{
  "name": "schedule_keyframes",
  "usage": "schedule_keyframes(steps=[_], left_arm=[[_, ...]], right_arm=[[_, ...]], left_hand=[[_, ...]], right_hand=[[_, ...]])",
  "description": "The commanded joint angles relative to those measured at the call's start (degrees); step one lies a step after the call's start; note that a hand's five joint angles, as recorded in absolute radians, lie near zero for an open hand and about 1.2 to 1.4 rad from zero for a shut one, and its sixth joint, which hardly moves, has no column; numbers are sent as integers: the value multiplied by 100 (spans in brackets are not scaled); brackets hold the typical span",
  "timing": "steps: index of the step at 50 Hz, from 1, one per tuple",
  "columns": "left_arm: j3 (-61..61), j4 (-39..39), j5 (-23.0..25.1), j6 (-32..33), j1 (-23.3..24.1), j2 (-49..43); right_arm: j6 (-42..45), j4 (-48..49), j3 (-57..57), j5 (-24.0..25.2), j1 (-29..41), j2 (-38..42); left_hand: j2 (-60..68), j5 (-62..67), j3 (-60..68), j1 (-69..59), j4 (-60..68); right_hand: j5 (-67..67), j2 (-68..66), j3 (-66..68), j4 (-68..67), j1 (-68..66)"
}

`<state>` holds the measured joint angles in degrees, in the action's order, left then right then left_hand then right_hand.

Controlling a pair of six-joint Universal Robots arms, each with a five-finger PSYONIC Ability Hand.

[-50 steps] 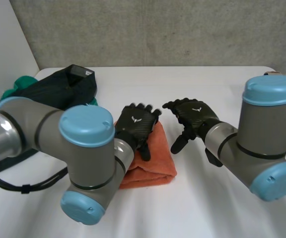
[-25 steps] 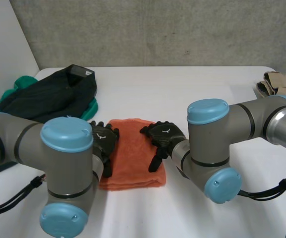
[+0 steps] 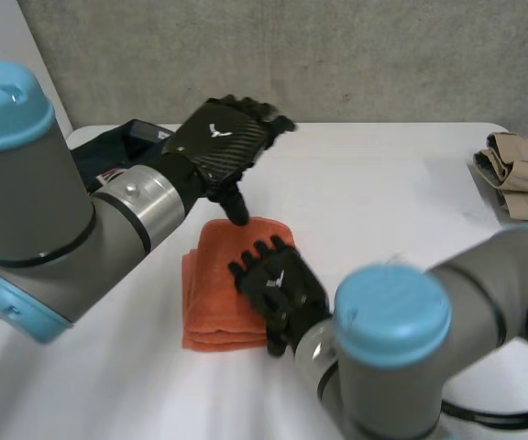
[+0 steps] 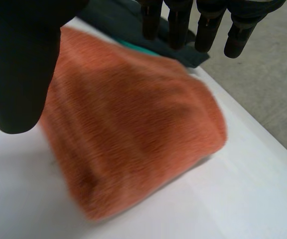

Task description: Fold the laundry.

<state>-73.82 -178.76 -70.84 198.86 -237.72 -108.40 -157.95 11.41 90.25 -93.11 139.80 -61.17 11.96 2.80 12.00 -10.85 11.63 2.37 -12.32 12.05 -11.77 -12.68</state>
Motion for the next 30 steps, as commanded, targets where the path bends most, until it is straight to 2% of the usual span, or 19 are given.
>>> schedule_keyframes(steps=[1, 10, 24, 28, 30], left_arm=[[368, 588, 1273, -313, -56, -120], [342, 588, 1283, -331, 6, -305], [342, 579, 1292, -348, -3, -375], [342, 579, 1292, -348, -20, -375], [342, 588, 1292, -348, -29, -375]], right_arm=[[185, 1073, 353, -181, 118, 483], [238, 1908, 187, -172, 91, 1019], [546, 1979, -156, -163, 91, 1309], [546, 1997, -244, -163, 82, 1371], [545, 2041, -323, -163, 82, 1406]], left_hand=[[-196, -280, -200, 85, -163], [-196, -280, -200, 85, -163], [-196, -280, -200, 85, -163], [-196, -280, -200, 85, -163], [-196, -280, -200, 85, -163]], right_hand=[[-237, 232, -205, 177, 268], [-237, 232, -205, 177, 268], [-230, 225, -198, 170, 261], [1231, -1236, 1264, -1291, -1201], [2925, -2930, 2957, -2985, -2894]])
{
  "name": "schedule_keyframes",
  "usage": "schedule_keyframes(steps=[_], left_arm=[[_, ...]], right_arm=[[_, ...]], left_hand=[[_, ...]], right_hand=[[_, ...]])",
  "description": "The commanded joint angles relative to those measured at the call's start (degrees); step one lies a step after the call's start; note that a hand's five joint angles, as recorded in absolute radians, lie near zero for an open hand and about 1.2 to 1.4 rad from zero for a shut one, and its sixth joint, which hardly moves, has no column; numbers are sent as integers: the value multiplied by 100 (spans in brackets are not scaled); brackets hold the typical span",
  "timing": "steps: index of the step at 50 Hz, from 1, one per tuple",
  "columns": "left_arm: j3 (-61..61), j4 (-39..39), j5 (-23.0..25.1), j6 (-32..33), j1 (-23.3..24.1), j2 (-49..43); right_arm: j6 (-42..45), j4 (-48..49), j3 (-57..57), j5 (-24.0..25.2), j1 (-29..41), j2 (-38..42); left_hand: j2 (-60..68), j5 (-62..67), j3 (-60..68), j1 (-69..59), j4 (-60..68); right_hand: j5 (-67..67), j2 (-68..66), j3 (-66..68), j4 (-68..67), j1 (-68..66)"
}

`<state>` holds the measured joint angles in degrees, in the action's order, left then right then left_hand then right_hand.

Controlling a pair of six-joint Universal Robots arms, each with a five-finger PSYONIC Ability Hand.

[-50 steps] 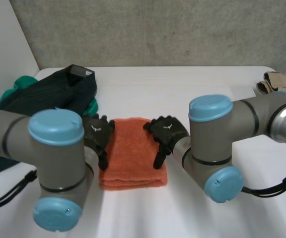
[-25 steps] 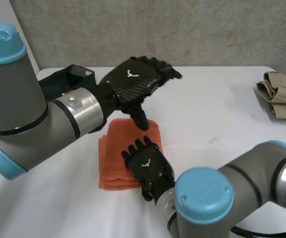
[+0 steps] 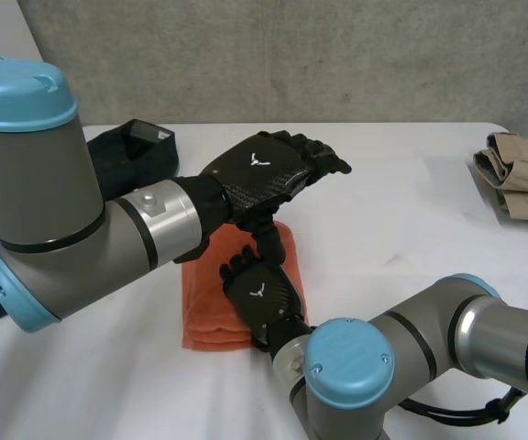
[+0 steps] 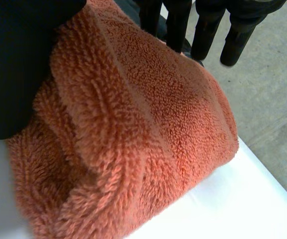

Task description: Fold the laundry.

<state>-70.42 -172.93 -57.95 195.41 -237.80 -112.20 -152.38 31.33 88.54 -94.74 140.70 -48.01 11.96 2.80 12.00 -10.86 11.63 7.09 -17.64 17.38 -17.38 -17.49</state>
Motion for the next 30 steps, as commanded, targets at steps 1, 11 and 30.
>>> schedule_keyframes(steps=[1, 11, 30], left_arm=[[2, 5, 3, -3, -20, 5], [55, -3, 3, -3, -55, 14], [90, -3, 12, -276, -240, 84]], right_arm=[[-11, 92, -179, -10, -25, 90], [-20, 224, -276, 8, -227, 37], [-20, -417, -302, 219, -816, -209]], left_hand=[[-196, -280, -200, 86, -163], [-196, -280, -200, 86, -163], [-196, -280, -200, 86, -163]], right_hand=[[3211, -3156, 3182, -3182, -3171], [6291, -6236, 6262, -6262, -6251], [1890, -1835, 1861, -1861, -1850]])
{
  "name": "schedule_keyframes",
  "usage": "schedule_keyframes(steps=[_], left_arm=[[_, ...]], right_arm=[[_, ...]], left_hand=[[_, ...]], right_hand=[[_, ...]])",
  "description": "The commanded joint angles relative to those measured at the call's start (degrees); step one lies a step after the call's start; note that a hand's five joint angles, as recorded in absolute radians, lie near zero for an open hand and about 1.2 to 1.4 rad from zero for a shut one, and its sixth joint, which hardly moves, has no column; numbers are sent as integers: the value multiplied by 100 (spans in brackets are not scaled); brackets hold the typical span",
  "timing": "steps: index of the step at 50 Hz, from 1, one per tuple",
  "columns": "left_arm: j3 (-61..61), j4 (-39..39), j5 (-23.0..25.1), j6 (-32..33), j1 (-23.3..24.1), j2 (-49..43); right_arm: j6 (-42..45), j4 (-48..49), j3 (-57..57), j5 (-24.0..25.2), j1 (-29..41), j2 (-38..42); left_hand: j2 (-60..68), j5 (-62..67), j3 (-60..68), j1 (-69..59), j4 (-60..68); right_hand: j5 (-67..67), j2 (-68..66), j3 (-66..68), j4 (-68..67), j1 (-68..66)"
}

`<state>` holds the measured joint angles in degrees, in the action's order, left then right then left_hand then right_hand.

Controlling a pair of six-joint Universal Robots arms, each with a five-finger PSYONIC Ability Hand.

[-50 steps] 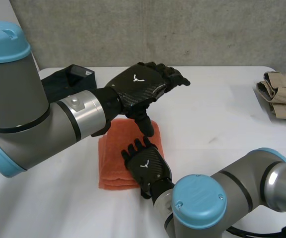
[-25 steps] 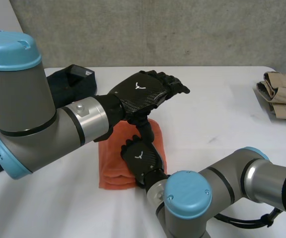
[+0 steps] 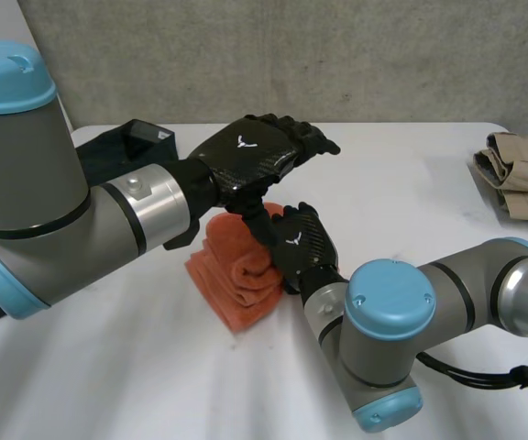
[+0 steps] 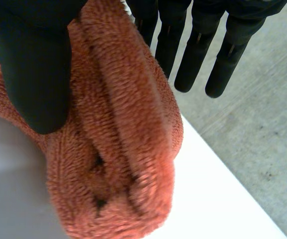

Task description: Fold the laundry.

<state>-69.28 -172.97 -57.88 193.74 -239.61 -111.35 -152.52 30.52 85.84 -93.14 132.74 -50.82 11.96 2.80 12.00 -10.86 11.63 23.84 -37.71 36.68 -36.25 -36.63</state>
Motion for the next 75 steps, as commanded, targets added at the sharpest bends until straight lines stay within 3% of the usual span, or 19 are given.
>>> schedule_keyframes(steps=[1, 9, 11, 13, 30, 38, 46, 54, 57, 62, 65, 67, 70, 75], left_arm=[[-33, 0, 5, -109, -59, -1], [-59, 0, 5, -118, -59, -1], [-59, 0, 5, -118, -59, -1], [-59, 0, 5, -118, -68, -1], [371, 0, -4, -293, -103, 34], [635, -79, -4, -618, -244, 105], [688, -176, -4, -733, -209, 148], [653, -176, -4, -733, -173, 157], [644, -184, -13, -742, -164, 149], [609, -184, -13, -742, -112, 131], [591, -184, -13, -742, -77, 96], [582, -184, -13, -733, -68, 70], [582, -176, -13, -715, -50, 61], [591, -184, -13, -715, -41, 87]], right_arm=[[-6, -336, -32, 59, -20, 81], [47, -336, -67, 77, -99, 230], [47, -388, -111, 85, -99, 301], [38, -345, -111, 85, -117, 283], [38, 139, -594, 226, -925, -376], [-5, 454, -1139, 489, -2102, -710], [-383, 1439, -1693, 788, -3561, -772], [-1217, 1685, -2509, 1736, -5080, 430], [-1324, 1738, -2651, 2018, -5354, 914], [-1377, 1756, -2959, 2974, -5943, 2091], [-1315, 1756, -2933, 3222, -6014, 2357], [-1307, 1721, -2854, 3223, -6067, 2358], [-1245, 1616, -2696, 2987, -6146, 2104], [-1227, 1151, -2362, 2775, -6146, 1172]], left_hand=[[-196, -280, -200, 86, -163], [-196, -280, -200, 86, -163], [-196, -280, -200, 86, -163], [-196, -280, -200, 86, -163], [-196, -280, -200, 86, -163], [-196, -280, -200, 86, -163], [-196, -280, -200, 86, -163], [-196, -280, -200, 86, -163], [-196, -280, -200, 86, -163], [-196, -280, -200, 86, -163], [-196, -280, -200, 86, -163], [-196, -280, -200, 86, -163], [-196, -280, -200, 86, -163], [-196, -280, -200, 86, -163]], right_hand=[[199, 189, -86, 43, 80], [164, 223, -120, 77, 115], [1084, -697, 800, -843, -805], [4600, -4213, 4316, -4359, -4321], [4616, -4229, 4332, -4375, -4337], [4616, -4229, 4332, -4375, -4337], [4616, -4229, 4332, -4375, -4337], [4616, -4229, 4332, -4375, -4337], [4616, -4229, 4332, -4375, -4337], [4616, -4229, 4332, -4375, -4337], [4616, -4229, 4332, -4375, -4337], [2432, -2044, 2148, -2190, -2153], [-2384, 2771, -2668, 2625, 2663], [-2384, 2771, -2668, 2625, 2663]])
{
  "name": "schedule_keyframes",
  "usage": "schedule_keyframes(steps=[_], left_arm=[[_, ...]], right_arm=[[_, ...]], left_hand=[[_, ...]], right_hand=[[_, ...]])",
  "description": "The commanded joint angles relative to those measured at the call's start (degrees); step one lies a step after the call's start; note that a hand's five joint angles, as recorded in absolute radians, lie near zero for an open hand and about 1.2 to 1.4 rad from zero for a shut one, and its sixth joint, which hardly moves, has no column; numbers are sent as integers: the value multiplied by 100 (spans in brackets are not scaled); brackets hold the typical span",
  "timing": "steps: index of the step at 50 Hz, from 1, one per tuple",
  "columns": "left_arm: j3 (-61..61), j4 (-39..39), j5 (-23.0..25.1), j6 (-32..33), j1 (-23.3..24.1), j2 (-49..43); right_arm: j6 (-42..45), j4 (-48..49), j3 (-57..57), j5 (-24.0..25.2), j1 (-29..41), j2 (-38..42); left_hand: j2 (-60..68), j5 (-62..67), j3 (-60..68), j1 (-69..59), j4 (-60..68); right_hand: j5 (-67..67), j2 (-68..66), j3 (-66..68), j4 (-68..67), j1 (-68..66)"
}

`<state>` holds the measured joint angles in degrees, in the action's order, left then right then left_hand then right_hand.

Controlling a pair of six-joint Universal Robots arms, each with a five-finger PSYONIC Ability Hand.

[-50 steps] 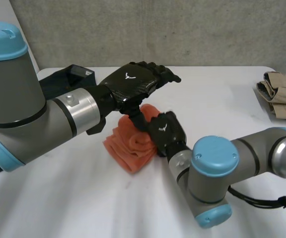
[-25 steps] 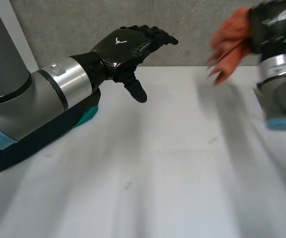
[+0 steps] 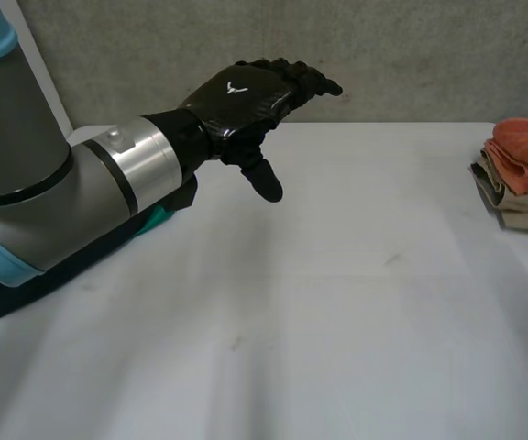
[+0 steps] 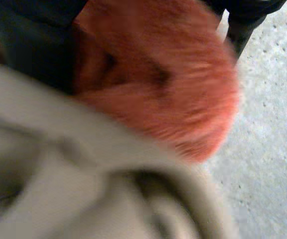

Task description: Fold the laundry.

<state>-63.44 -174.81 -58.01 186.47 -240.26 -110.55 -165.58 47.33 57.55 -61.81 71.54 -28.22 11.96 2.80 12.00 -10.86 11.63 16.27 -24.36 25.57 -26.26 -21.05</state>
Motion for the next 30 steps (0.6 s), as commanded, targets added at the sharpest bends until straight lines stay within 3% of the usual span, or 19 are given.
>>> schedule_keyframes(steps=[1, 6, 12, 18, 23, 26, 30], left_arm=[[7, -1, 0, 3, 23, 16], [7, -1, 0, -5, 49, 60], [-2, 8, 0, 3, 146, 68], [-20, -1, 0, -6, 164, 147], [112, -97, -148, -67, 129, 262], [270, -159, -481, -120, 85, 305], [674, -194, -1718, -76, -169, 402]], right_arm=[[87, -637, 520, -332, -26, -1220], [105, -1322, 748, -244, -35, -1835], [420, -2850, 872, -445, -140, -2433], [2095, -4187, 863, -1585, -614, -3206], [2803, -3487, 828, -2335, -510, -3558], [2602, -2602, 1020, -2222, -90, -3891], [2127, -1615, 1723, -1651, 571, -4577]], left_hand=[[-196, -280, -200, 86, -163], [-196, -280, -200, 86, -163], [-196, -280, -200, 86, -163], [-196, -280, -200, 86, -163], [-196, -280, -200, 86, -163], [-196, -280, -200, 86, -163], [-196, -280, -200, 86, -163]], right_hand=[[-1627, 1436, -1557, 1626, 1105], [-1627, 1436, -1557, 1626, 1105], [-1627, 1436, -1557, 1626, 1105], [-1627, 1436, -1557, 1626, 1105], [-1627, 1436, -1557, 1626, 1105], [-1627, 1436, -1557, 1626, 1105], [-1627, 1436, -1557, 1626, 1105]])
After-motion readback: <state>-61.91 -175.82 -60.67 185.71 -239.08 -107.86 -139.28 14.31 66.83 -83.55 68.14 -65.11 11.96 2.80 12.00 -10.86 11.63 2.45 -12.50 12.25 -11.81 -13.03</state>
